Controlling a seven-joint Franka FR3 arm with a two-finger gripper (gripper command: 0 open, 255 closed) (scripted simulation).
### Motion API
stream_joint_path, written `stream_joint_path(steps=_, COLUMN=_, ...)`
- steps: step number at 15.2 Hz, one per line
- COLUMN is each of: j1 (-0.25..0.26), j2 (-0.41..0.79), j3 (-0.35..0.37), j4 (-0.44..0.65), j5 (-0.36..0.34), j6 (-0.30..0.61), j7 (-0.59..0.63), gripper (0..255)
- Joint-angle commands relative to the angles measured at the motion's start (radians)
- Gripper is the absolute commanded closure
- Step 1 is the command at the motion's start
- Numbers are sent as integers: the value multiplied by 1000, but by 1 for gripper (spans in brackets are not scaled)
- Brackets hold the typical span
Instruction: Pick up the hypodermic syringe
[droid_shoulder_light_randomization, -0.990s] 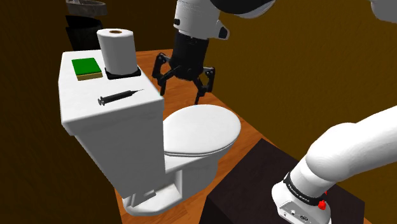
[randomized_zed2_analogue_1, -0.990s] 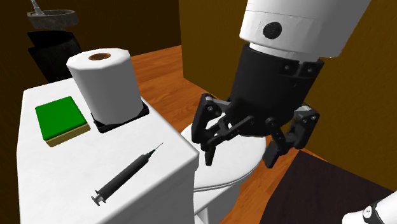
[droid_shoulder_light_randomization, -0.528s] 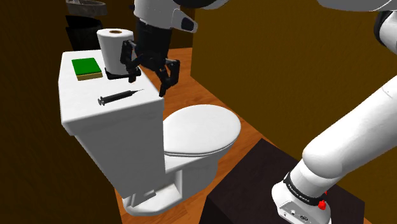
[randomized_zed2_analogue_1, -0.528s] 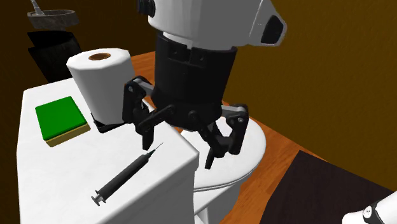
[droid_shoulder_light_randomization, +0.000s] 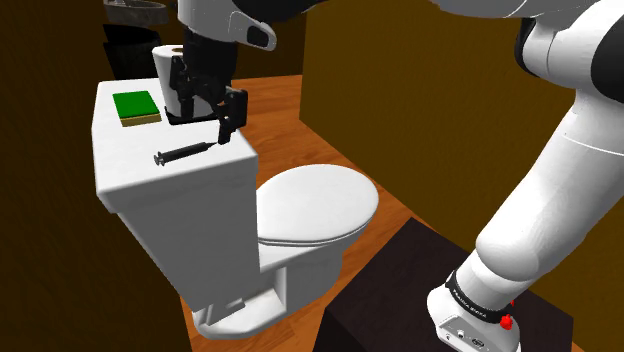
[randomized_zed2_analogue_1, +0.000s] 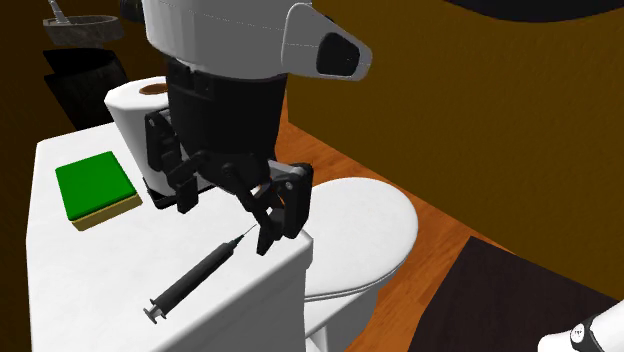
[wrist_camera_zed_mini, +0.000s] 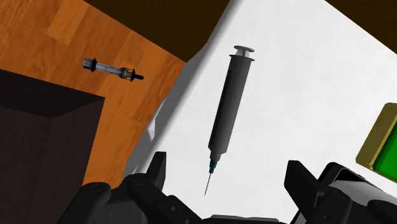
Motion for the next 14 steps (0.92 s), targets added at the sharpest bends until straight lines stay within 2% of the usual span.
stream_joint_path(steps=1, j1=1, j2=5, j3=-1, j4=-23, j5=-6, j6=27, j7=5, gripper=0)
stream_joint_path(steps=5, j1=-2, j2=2, j3=-2, j4=-60, j5=-3, j6=62, j7=4, gripper=0)
stream_joint_path(steps=6, j1=0, j2=5, j3=-2, j4=-56, j5=-6, j6=60, j7=6, gripper=255)
stream_joint_path(steps=14, j1=0, j2=5, j3=-2, j4=-56, j5=-6, j6=60, j7=5, gripper=255)
